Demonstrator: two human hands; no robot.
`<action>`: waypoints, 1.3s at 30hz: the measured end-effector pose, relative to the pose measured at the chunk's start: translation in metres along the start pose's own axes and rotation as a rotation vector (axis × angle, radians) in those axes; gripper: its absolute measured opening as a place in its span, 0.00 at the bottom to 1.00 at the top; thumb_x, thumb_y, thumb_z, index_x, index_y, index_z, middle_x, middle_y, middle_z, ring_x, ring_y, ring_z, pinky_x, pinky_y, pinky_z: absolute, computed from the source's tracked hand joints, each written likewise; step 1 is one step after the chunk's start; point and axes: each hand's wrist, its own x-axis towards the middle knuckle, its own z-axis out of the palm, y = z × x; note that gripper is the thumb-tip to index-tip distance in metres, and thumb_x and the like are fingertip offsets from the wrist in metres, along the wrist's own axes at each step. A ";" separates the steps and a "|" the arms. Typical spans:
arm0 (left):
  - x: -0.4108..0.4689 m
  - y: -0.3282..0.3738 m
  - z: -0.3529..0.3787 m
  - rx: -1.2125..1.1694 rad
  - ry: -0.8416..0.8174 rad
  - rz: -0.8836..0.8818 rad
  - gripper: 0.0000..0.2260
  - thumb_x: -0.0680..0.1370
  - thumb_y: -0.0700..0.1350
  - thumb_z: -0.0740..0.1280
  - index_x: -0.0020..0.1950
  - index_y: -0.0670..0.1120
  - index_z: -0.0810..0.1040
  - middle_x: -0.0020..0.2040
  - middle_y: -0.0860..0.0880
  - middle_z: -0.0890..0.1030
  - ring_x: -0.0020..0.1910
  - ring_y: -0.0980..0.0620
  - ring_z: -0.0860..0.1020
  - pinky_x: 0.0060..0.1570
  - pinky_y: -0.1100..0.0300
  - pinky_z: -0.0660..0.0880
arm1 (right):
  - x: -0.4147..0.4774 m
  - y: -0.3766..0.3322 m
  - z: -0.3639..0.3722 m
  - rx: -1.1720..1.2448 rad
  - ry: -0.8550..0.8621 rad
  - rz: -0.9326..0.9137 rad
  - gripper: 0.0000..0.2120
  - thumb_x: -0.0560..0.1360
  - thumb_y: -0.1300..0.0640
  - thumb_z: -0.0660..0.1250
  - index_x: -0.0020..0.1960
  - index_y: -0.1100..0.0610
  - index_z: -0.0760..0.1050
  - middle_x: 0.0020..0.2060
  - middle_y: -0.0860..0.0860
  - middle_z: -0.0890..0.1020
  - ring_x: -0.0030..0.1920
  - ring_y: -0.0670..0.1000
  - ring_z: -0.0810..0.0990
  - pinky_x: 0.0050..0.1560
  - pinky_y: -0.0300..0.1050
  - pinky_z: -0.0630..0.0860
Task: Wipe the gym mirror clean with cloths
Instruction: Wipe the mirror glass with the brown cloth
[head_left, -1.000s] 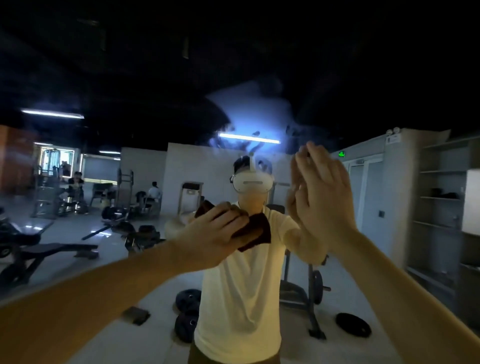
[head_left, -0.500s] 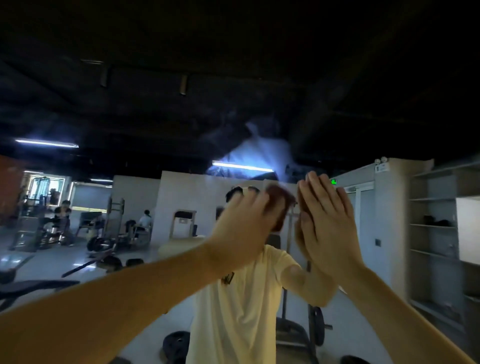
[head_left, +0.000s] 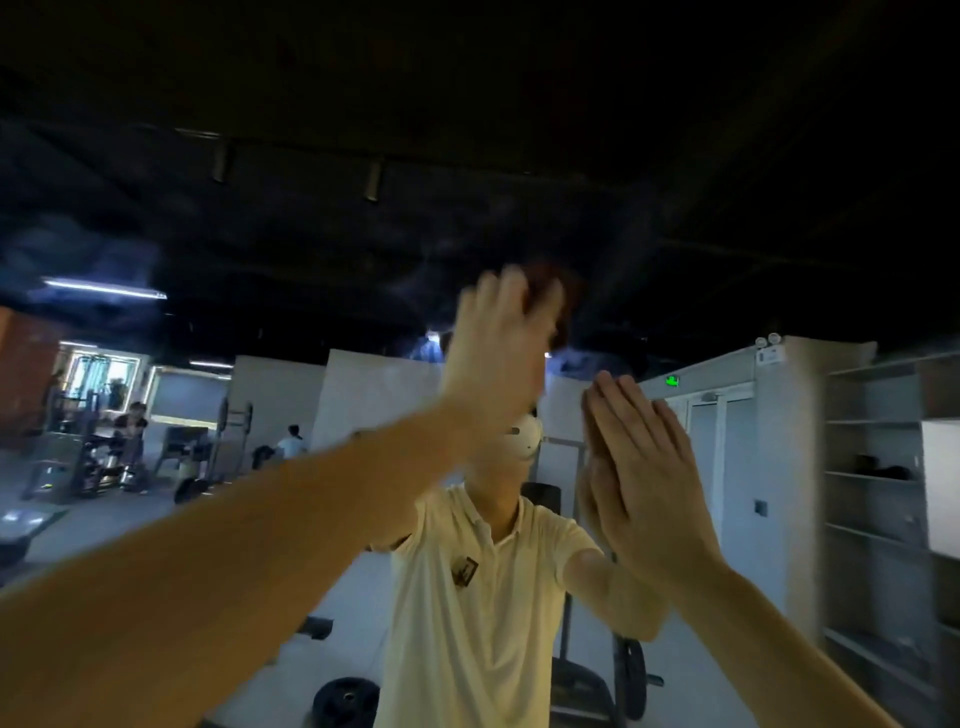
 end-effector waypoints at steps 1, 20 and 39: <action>-0.028 0.013 0.002 -0.064 -0.055 0.088 0.30 0.74 0.46 0.74 0.76 0.48 0.72 0.65 0.42 0.71 0.61 0.44 0.69 0.64 0.49 0.71 | -0.001 0.002 -0.005 0.040 0.015 0.032 0.28 0.83 0.54 0.47 0.82 0.58 0.58 0.82 0.53 0.60 0.82 0.52 0.56 0.79 0.63 0.60; -0.050 0.052 0.010 -0.124 -0.095 0.138 0.29 0.75 0.45 0.74 0.75 0.46 0.71 0.63 0.42 0.73 0.59 0.45 0.71 0.61 0.51 0.76 | -0.039 0.027 -0.008 -0.008 -0.032 0.111 0.29 0.84 0.52 0.49 0.83 0.57 0.52 0.83 0.53 0.56 0.83 0.50 0.50 0.81 0.61 0.55; -0.048 0.004 -0.014 -0.041 -0.040 -0.177 0.27 0.76 0.43 0.71 0.74 0.43 0.68 0.61 0.40 0.72 0.56 0.42 0.74 0.56 0.49 0.76 | -0.032 -0.005 0.008 -0.069 0.087 0.260 0.29 0.83 0.49 0.46 0.82 0.59 0.53 0.82 0.57 0.57 0.83 0.55 0.51 0.79 0.65 0.57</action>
